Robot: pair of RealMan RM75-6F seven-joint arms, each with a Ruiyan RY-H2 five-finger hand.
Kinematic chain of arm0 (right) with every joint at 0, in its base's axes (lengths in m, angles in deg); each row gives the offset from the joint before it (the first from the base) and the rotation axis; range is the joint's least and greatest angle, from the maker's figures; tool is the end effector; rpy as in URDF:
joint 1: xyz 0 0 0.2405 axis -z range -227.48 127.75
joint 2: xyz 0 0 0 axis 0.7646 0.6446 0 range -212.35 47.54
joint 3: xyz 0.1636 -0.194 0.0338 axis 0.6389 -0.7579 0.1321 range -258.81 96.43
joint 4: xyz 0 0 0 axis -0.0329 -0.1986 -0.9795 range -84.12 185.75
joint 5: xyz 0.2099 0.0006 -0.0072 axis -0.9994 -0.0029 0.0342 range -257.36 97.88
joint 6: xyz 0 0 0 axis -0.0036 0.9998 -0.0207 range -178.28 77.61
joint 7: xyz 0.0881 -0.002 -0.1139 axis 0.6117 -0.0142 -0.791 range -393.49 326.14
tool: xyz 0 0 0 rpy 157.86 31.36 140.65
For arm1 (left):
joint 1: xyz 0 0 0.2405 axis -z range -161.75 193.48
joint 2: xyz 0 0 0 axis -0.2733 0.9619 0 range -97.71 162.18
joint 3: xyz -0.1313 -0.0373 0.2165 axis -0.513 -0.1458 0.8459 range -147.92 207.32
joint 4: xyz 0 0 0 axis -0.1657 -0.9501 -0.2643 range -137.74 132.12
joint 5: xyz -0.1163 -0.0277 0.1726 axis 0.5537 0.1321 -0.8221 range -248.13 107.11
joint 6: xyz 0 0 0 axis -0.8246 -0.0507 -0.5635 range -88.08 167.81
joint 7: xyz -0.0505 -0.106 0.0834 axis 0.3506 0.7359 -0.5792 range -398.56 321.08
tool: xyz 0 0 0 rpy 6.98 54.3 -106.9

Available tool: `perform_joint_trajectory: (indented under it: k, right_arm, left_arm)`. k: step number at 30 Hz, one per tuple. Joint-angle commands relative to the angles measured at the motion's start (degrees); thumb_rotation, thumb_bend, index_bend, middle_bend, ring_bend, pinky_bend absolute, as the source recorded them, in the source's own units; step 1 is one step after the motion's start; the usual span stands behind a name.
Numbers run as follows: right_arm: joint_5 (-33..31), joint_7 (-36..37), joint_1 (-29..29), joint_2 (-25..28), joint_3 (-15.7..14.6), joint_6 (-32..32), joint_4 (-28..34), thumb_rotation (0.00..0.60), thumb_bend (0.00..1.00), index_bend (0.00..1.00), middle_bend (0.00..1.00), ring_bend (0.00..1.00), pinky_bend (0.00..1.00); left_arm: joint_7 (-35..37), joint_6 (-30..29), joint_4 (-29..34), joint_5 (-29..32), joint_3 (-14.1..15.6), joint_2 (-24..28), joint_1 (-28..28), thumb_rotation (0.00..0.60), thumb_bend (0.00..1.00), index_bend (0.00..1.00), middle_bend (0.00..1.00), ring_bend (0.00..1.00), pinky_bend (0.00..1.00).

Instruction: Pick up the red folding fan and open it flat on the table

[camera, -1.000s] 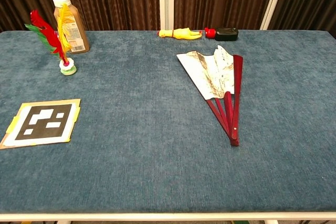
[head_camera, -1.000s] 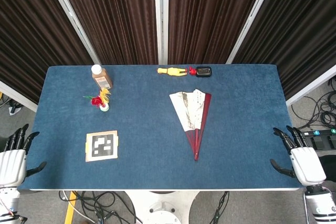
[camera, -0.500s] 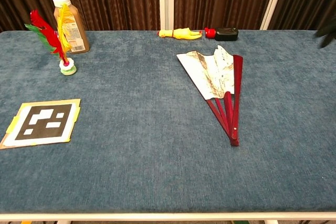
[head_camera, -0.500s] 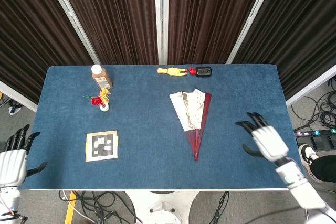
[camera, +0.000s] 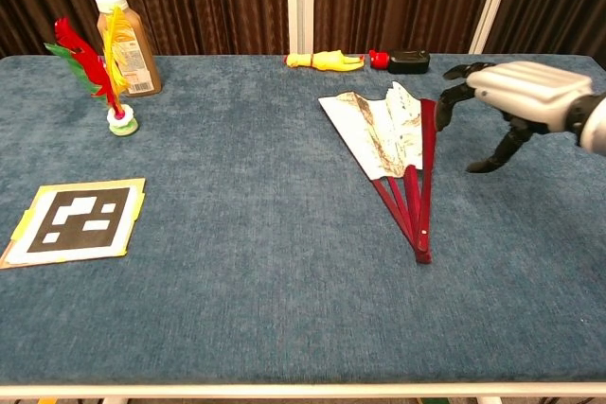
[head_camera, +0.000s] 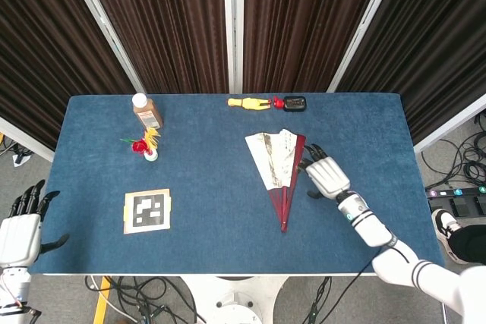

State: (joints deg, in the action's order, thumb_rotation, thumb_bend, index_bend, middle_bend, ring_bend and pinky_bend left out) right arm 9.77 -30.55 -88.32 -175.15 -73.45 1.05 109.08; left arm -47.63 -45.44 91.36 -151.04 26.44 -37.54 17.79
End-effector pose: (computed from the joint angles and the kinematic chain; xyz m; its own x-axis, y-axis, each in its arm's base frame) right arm -0.2248 -0.3646 -0.0161 0.5778 -0.2096 0.7888 -0.7667 -0.4708 0.4364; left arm -0.3159 0.1648 0.1303 0.4089 0.0349 0.9119 0.9036 0.1242 -0.4100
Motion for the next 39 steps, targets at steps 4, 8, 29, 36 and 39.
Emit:
perform_joint_trajectory:
  k: [4,8,29,36,39]
  right_arm:
    - [0.3,4.1,-3.6,-7.6,-0.9,-0.3,-10.9,0.6,0.17,0.41,0.35,0.02,0.0]
    - [0.8,7.3,-4.6,-10.6,-1.8,0.5,-15.8,0.6,0.17,0.41,0.35,0.02,0.0]
    - [4.8,12.2,-5.1,-20.2,-7.1,8.6,-31.8,0.6,0.34,0.55,0.45,0.11,0.03]
    - [7.0,14.5,-7.6,-20.3,-8.4,12.0,-35.0,0.6,0.67,0.77,0.61,0.27,0.13]
    - [8.1,14.7,-9.4,-18.4,-8.6,14.5,-34.0,0.6,0.77,0.81,0.65,0.3,0.16]
  left_arm:
    - [-0.7,0.3,0.3,0.4,-0.4,0.1,0.5,0.6,0.0,0.25,0.13,0.06,0.13]
    - [-0.8,0.4,0.6,0.7,-0.4,0.2,0.5,0.6,0.0,0.25,0.13,0.06,0.13]
    - [1.2,0.4,-0.1,0.7,-0.1,0.1,0.3,0.6,0.0,0.25,0.13,0.06,0.13]
    - [4.0,0.6,-0.7,-0.8,-1.3,0.8,1.8,0.6,0.0,0.25,0.13,0.06,0.13]
    - [7.7,1.6,-0.4,-2.3,-2.1,2.0,3.2,0.6,0.0,0.25,0.13,0.06,0.13]
